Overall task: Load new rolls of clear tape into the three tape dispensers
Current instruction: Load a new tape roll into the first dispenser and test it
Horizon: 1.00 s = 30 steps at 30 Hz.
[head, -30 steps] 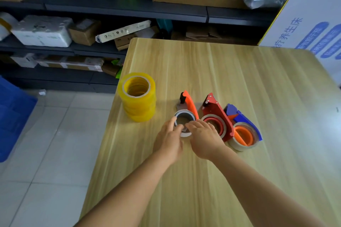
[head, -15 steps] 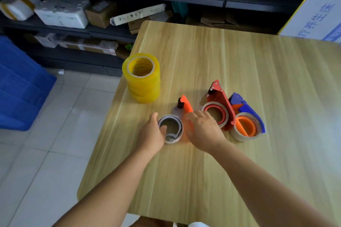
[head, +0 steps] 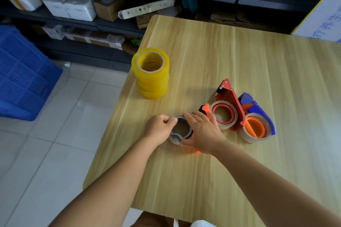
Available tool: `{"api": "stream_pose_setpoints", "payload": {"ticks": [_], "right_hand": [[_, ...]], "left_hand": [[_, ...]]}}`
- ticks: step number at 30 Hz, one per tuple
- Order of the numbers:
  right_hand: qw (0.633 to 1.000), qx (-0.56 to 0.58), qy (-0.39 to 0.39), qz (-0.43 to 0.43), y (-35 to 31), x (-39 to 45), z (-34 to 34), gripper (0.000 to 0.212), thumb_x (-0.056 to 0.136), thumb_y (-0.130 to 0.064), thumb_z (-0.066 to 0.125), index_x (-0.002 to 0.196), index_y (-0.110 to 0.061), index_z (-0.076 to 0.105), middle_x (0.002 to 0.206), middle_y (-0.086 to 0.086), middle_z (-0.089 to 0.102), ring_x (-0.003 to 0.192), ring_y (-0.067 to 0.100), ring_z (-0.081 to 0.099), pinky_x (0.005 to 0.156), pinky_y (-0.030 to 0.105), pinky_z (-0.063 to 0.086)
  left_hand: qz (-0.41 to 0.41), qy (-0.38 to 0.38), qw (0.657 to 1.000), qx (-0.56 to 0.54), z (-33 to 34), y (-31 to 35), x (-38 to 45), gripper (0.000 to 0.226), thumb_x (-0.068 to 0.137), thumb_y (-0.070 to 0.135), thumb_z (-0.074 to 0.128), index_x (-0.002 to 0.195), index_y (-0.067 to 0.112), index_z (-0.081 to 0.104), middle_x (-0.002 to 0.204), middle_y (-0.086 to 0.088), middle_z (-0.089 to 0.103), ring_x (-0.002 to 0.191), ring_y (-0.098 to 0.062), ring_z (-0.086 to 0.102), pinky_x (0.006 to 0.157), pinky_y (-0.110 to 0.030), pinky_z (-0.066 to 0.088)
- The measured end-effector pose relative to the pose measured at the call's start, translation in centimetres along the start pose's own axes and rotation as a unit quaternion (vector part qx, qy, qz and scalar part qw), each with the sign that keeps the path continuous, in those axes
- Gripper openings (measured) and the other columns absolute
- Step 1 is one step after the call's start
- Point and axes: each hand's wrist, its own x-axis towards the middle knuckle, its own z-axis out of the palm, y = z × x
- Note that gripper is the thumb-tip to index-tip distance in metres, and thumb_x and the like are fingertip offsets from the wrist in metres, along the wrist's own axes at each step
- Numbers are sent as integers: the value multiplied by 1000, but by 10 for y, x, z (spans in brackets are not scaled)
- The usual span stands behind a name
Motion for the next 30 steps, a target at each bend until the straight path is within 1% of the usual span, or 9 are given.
{"api": "stream_pose_setpoints", "payload": {"ticks": [3, 8, 11, 13, 17, 20, 23, 27, 30], "right_hand": [[1000, -7, -18, -3, -2, 3, -2, 100, 74, -70, 58, 151, -25, 12, 154, -4, 30, 146, 19, 8, 114, 50, -10], [999, -38, -36, -13, -4, 5, -5, 104, 73, -68, 61, 151, -27, 7, 156, -4, 26, 147, 20, 6, 113, 53, -9], [998, -41, -45, -18, -4, 5, -6, 104, 74, -65, 63, 151, -26, 6, 156, -4, 25, 146, 20, 8, 113, 53, -8], [997, -47, -49, -24, -4, 4, -7, 104, 74, -63, 65, 151, -24, 6, 155, -3, 26, 146, 20, 12, 114, 53, -7], [999, -20, -31, -20, -6, 4, -12, 98, 72, -62, 66, 148, -21, 21, 149, -2, 35, 142, 20, 24, 116, 52, -2], [1000, 1, 2, -25, -8, 4, -18, 95, 66, -63, 68, 143, -21, 31, 137, -2, 44, 129, 20, 37, 114, 44, 14], [998, 41, 34, -24, -11, 3, -22, 94, 61, -61, 73, 137, -20, 37, 125, -2, 45, 117, 20, 41, 105, 37, 30], [996, 70, 45, -11, -14, 1, -25, 89, 61, -58, 73, 132, -19, 37, 120, 1, 43, 113, 20, 42, 100, 36, 40], [995, 94, 41, -12, -11, -1, -25, 89, 66, -61, 69, 136, -20, 33, 123, -1, 42, 115, 18, 42, 97, 32, 42]], "left_hand": [[-28, -74, 996, -48, 0, 0, -6, 37, 88, 20, 61, 125, 16, 57, 104, 0, 65, 97, -20, 63, 88, -39, 54], [-23, -160, 980, -115, 0, -6, -13, 60, 74, 8, 76, 128, 18, 52, 104, 6, 64, 95, -8, 60, 75, -18, 47], [-7, -136, 986, -94, 2, -6, -15, 66, 71, 11, 78, 129, 22, 50, 109, 7, 62, 100, -11, 58, 81, -21, 45], [4, -126, 990, -69, 5, -6, -15, 63, 75, 15, 76, 130, 25, 48, 104, 11, 58, 97, -9, 55, 76, -19, 42], [21, -111, 993, -41, 8, -5, -12, 61, 78, 17, 73, 132, 26, 47, 104, 13, 53, 96, -8, 51, 78, -21, 39], [22, -88, 995, -31, 10, -1, -9, 62, 76, 14, 75, 128, 27, 46, 109, 10, 54, 100, -13, 53, 80, -24, 41], [28, -62, 997, -32, 13, 4, -6, 64, 72, 14, 77, 125, 27, 45, 116, 5, 56, 100, -16, 56, 79, -26, 43], [32, -33, 998, -34, 13, 9, -6, 62, 73, 17, 77, 125, 28, 47, 114, 5, 59, 97, -16, 58, 77, -25, 45], [31, -6, 999, -34, 12, 11, -6, 49, 84, 15, 66, 128, 28, 49, 118, 4, 60, 101, -17, 57, 83, -30, 49]]}}
